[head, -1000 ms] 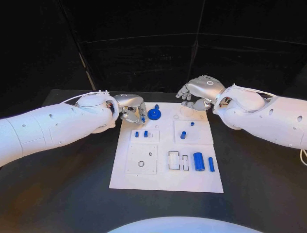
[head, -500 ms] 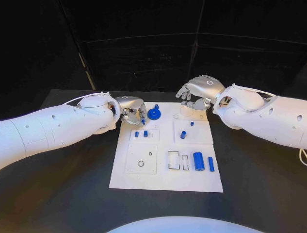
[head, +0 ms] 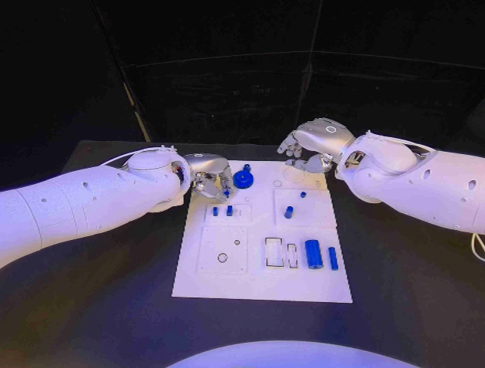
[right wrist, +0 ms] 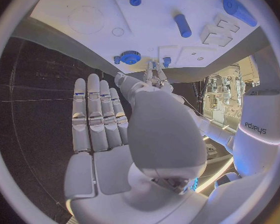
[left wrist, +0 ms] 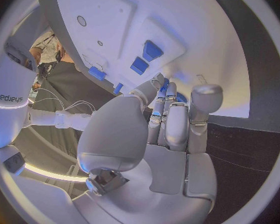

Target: Assemble the parts on the task board

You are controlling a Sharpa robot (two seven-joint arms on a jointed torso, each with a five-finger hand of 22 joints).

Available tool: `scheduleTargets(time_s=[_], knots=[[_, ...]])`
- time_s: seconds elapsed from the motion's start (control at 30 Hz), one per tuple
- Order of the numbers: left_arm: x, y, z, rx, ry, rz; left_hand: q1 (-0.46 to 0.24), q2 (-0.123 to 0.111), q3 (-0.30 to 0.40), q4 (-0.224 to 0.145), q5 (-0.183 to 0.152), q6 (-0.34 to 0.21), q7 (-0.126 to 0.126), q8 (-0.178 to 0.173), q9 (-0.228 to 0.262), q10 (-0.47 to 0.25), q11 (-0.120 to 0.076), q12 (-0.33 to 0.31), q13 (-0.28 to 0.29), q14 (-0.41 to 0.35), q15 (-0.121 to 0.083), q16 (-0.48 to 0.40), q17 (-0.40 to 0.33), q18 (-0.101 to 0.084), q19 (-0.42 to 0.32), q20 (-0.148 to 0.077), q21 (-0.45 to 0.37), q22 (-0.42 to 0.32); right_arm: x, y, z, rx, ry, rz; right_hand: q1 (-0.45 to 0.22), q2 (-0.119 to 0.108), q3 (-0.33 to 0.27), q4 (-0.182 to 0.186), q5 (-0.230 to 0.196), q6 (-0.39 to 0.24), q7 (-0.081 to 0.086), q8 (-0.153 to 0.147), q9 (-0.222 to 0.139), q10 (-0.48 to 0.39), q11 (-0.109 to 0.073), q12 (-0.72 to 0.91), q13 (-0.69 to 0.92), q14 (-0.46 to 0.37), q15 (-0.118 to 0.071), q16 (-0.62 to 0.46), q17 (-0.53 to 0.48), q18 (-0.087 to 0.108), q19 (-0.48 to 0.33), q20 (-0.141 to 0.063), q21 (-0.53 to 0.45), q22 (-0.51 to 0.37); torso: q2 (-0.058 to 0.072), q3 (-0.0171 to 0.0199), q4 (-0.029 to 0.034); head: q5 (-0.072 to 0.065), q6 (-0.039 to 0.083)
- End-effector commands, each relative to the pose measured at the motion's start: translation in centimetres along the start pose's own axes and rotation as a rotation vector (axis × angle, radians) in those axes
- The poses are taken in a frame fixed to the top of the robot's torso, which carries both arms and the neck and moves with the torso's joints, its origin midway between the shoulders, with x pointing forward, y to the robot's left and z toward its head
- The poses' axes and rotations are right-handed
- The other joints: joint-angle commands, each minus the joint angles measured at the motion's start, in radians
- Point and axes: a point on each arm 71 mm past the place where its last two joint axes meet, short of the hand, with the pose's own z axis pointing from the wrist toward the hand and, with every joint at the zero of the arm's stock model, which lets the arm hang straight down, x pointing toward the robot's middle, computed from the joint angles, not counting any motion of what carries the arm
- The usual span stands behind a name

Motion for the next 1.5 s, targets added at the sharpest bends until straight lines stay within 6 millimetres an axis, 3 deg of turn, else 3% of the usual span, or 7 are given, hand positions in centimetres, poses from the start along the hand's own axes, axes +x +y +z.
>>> scheduleTargets(time_s=[0.03,0.37,0.9,1.33,1.4,1.43,1.5], knots=[[0.1,-0.1,0.0,-0.005,0.02,-0.006,-0.003,-0.007,0.004,0.001,-0.003,0.002,0.003,-0.005,-0.001,0.008,0.0,-0.003,0.0,0.015,-0.004,0.004,-0.002,-0.014,0.004,-0.002,0.002,-0.001,-0.1,0.0,0.1,-0.002,0.003,0.003,-0.006,-0.001,-0.001,0.004,-0.002,0.001,0.004,-0.005,-0.001,-0.003,0.0,-0.003,-0.001,0.004,0.006,-0.004,-0.001,0.002,-0.005,0.002,-0.003,-0.001,0.0,-0.0003,0.0001,0.0,-0.001],[0.1,0.0,0.1,-0.011,0.029,-0.007,-0.003,-0.007,0.006,0.001,-0.003,0.003,0.003,-0.005,-0.001,0.008,-0.001,-0.004,0.0,0.015,-0.004,0.003,-0.003,-0.014,0.004,-0.002,0.002,-0.002,-0.1,0.0,0.1,0.0,0.004,0.009,-0.007,-0.002,-0.001,0.005,-0.002,0.0,0.004,-0.005,-0.001,-0.004,0.0,-0.003,-0.001,0.004,0.006,-0.004,-0.001,0.002,-0.005,0.002,-0.004,-0.002,0.0,-0.0002,0.0001,-0.001,-0.003],[0.0,0.3,0.0,-0.026,0.017,-0.005,-0.037,-0.055,-0.006,0.003,-0.003,-0.073,0.017,-0.053,-0.029,-0.051,0.019,-0.063,-0.003,0.005,0.011,-0.012,-0.031,-0.012,-0.008,0.009,-0.024,-0.021,-0.1,0.0,0.1,0.002,0.004,0.019,-0.008,-0.004,0.0,0.007,-0.002,0.0,0.006,-0.006,-0.001,-0.004,0.001,-0.004,-0.001,0.004,0.007,-0.005,-0.002,0.002,-0.005,0.002,-0.004,-0.002,0.0,-0.0001,0.0005,-0.001,-0.003],[-0.2,1.0,-0.5,-0.04,-0.006,-0.019,-0.042,-0.063,-0.015,0.007,-0.003,-0.089,0.025,-0.053,-0.033,-0.077,0.028,-0.08,-0.002,-0.004,0.018,-0.028,-0.058,-0.007,-0.019,0.014,-0.052,-0.046,0.1,-0.9,-0.4,0.069,0.033,0.138,0.003,-0.002,0.012,0.006,-0.006,0.006,0.008,-0.002,0.0,0.005,0.002,0.001,0.0,0.019,0.007,-0.001,0.0,0.005,0.008,-0.004,0.002,0.002,-0.001,0.0,0.001,-0.003,0.002],[-0.2,1.4,-0.8,-0.049,-0.01,-0.026,-0.042,-0.062,-0.015,0.007,-0.003,-0.089,0.026,-0.053,-0.033,-0.078,0.028,-0.081,-0.002,-0.004,0.018,-0.028,-0.059,-0.007,-0.019,0.014,-0.052,-0.046,0.1,-1.2,-0.7,0.099,0.043,0.194,0.005,-0.003,0.012,0.005,-0.013,0.008,0.009,-0.001,0.0,0.011,0.002,0.004,0.001,0.026,0.007,0.002,0.001,0.006,0.016,-0.008,0.007,0.004,-0.002,0.0002,0.0013,-0.004,0.003],[-0.3,1.6,-1.0,-0.053,-0.013,-0.032,-0.042,-0.062,-0.016,0.007,-0.003,-0.089,0.026,-0.052,-0.033,-0.078,0.029,-0.081,-0.002,-0.005,0.018,-0.028,-0.059,-0.007,-0.019,0.014,-0.053,-0.047,0.2,-1.4,-0.9,0.118,0.049,0.227,-0.001,-0.001,0.007,0.011,-0.059,0.01,0.009,-0.001,0.001,0.016,0.001,0.006,0.001,0.037,0.006,0.007,0.003,0.006,0.024,-0.012,0.012,0.007,-0.001,0.0,0.0016,-0.005,0.005],[-0.3,1.9,-1.4,-0.058,-0.021,-0.042,-0.043,-0.061,-0.016,0.008,-0.003,-0.086,0.026,-0.051,-0.032,-0.079,0.029,-0.081,-0.002,-0.005,0.019,-0.029,-0.06,-0.007,-0.02,0.015,-0.053,-0.047,0.2,-1.8,-1.3,0.144,0.058,0.274,-0.01,-0.002,-0.005,0.018,-0.093,0.01,0.007,-0.002,0.0,0.015,-0.002,0.005,0.0,0.064,0.0,0.024,0.011,0.006,0.043,-0.016,0.023,0.012,-0.002,-0.0005,0.0024,-0.006,0.005]])
